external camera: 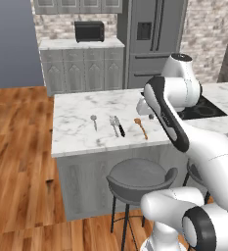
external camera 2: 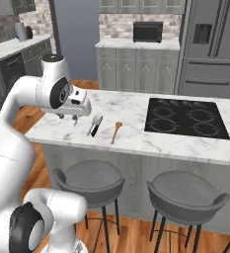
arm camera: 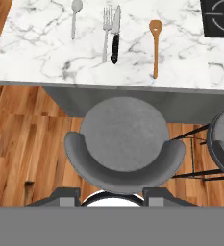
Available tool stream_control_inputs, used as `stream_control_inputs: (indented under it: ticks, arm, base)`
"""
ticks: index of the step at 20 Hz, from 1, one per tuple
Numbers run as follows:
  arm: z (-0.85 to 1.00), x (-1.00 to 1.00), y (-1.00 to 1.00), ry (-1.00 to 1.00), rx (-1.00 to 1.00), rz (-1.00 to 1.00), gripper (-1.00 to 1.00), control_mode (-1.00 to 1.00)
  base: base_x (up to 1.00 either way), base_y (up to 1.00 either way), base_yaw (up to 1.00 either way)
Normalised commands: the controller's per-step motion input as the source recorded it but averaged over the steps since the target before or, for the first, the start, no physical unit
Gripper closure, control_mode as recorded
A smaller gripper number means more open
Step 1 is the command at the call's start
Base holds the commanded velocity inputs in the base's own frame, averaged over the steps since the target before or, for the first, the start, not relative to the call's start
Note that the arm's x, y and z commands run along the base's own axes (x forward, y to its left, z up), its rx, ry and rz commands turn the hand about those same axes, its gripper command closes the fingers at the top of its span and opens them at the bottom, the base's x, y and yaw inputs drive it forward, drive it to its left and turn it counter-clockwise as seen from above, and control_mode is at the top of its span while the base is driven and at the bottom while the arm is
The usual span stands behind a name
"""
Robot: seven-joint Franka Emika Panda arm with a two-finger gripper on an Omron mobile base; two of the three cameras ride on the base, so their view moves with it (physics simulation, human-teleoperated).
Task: Pick up the metallic utensils from the counter and place them in the open drawer. Make sure not to pick up any wooden utensils.
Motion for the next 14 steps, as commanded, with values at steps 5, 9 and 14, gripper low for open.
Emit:
stream_control_inputs:
  ticks: [5, 9, 14]
  arm:
    - [0.0, -0.25, 0.01, 0.0, 0.0, 0.0, -1.0, -1.0]
    - [-0.2, -0.29, 0.14, 0.04, 0.0, 0.0, -1.0, -1.0]
    - [-0.46, 0.36, 0.16, 0.17, 0.0, 0.0, -1.0, -1.0]
  base:
    - [0.0, 0.0, 0.0]
    - [0.0, 0.0, 0.0]
    - [0.0, 0.0, 0.0]
